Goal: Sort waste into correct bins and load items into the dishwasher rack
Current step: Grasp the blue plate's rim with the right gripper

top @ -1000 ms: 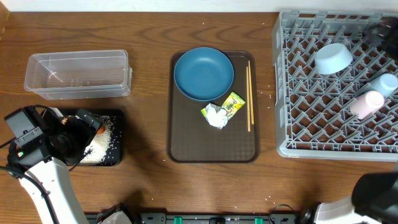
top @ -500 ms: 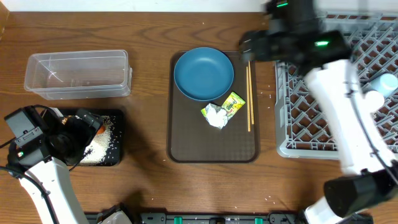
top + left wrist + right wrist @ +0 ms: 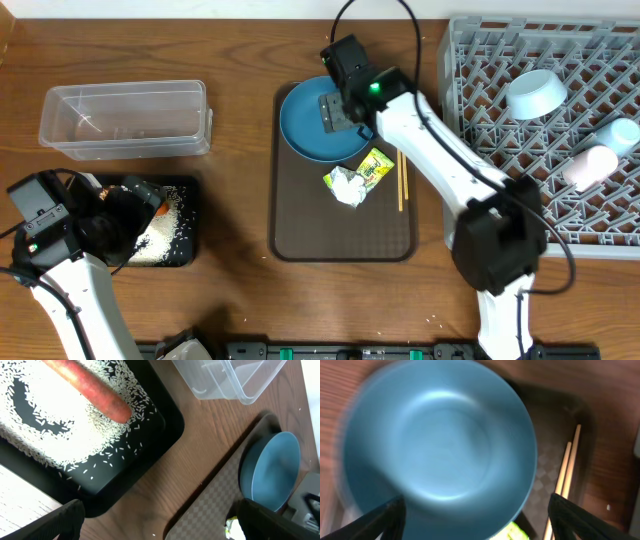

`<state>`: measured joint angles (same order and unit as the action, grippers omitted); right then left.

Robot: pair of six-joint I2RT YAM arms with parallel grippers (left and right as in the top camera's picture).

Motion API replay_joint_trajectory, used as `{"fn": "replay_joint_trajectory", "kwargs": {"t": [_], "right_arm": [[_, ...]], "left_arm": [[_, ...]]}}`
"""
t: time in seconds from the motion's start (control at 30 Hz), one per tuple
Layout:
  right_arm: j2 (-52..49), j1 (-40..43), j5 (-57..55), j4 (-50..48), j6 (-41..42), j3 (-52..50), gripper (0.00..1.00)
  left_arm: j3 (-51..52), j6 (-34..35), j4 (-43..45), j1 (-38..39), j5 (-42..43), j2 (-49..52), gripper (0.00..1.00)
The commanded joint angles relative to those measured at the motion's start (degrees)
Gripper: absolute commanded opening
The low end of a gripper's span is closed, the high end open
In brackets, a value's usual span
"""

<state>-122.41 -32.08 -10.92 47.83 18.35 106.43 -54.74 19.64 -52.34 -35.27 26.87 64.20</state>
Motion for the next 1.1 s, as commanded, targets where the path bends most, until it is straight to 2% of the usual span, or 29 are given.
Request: {"fn": "replay_joint_trajectory", "kwargs": {"t": [0.0, 0.13, 0.27, 0.67, 0.8, 0.9, 1.07], "right_arm": [[-2.9, 1.3, -3.7, -0.7, 2.5, 0.3, 0.82], [-5.4, 2.4, -3.4, -0.8, 3.1, 0.3, 0.77], [-7.1, 2.6, -3.4, -1.6, 3.5, 0.3, 0.61], [-10.5, 4.7, -3.9, -2.3, 6.1, 0.3, 0.6], [-10.5, 5.5, -3.6, -1.9, 6.1, 0.3, 0.42], [-10.5, 5.6, -3.0, -2.0, 6.1, 0.3, 0.39], [-10.4, 5.6, -1.2, -2.5, 6.1, 0.7, 0.19]], "left_arm": [[-0.1, -0.5, -0.1, -0.3, 0.5, 0.1, 0.98], [-0.1, -0.5, -0.1, -0.3, 0.5, 0.1, 0.98], [-0.1, -0.5, -0.1, -0.3, 0.5, 0.1, 0.98], [-0.1, -0.5, -0.1, -0.3, 0.5, 0.1, 0.98], [-0.1, -0.5, -0.1, -0.3, 0.5, 0.1, 0.98], [-0.1, -0.5, -0.1, -0.3, 0.5, 0.1, 0.98], [-0.1, -0.5, -0.1, -0.3, 0.5, 0.1, 0.98]]}}
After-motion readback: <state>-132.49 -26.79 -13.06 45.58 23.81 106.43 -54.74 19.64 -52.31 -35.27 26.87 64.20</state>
